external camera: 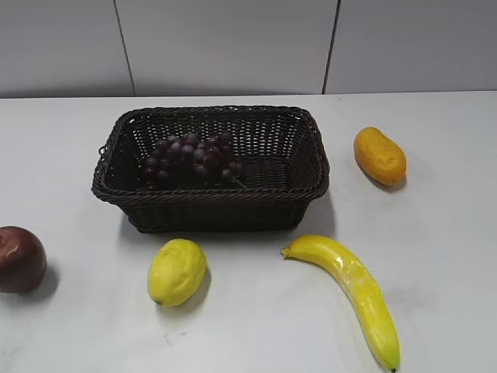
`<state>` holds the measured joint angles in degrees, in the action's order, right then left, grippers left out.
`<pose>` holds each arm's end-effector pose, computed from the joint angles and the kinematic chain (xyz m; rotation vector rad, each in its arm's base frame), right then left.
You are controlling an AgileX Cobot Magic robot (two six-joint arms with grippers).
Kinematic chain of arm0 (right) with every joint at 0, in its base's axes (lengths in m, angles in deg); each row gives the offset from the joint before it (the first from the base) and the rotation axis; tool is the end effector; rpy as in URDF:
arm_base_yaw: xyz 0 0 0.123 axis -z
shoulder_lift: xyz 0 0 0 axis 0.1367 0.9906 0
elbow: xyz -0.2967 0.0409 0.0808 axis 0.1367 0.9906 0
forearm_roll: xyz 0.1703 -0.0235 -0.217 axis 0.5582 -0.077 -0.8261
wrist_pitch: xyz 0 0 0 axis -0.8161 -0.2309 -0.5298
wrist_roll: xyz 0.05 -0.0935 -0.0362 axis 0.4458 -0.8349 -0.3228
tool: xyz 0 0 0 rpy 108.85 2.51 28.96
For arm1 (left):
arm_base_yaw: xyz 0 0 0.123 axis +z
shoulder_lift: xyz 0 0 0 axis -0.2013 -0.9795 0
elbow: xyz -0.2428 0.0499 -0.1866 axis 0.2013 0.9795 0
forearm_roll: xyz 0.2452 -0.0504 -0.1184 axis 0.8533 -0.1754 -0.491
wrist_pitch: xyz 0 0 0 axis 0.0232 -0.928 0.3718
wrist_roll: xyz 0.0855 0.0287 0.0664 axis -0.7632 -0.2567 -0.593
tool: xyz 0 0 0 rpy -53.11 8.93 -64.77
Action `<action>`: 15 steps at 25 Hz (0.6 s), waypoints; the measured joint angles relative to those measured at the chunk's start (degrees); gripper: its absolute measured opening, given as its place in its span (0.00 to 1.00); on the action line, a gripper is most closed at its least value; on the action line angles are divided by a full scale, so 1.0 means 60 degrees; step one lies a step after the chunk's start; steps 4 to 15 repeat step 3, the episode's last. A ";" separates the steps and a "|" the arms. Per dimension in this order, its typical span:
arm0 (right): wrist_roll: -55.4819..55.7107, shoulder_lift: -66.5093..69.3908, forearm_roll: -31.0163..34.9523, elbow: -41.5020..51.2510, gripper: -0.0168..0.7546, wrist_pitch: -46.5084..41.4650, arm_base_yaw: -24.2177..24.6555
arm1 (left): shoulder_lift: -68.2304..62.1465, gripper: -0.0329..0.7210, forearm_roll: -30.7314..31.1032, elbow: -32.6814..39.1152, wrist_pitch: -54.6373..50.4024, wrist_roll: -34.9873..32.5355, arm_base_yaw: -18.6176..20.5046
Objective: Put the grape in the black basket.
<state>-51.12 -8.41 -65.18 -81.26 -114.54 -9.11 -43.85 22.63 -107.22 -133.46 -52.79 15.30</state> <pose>0.0102 0.0085 0.2809 0.0130 2.0246 0.1406 0.0092 -0.0040 0.2786 -0.0382 2.0559 0.0000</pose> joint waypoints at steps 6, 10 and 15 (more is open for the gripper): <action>0.0000 0.0000 0.0000 0.0000 0.72 0.0000 0.0000 | 0.0000 0.56 0.0000 0.0000 0.0000 0.0000 0.0000; 0.0000 0.0000 0.0000 0.0000 0.72 0.0000 0.0000 | 0.0000 0.56 0.0000 0.0000 0.0000 0.0000 0.0000; 0.0000 0.0000 0.0000 0.0000 0.72 0.0000 0.0000 | 0.0000 0.56 0.0000 0.0000 0.0000 0.0000 0.0000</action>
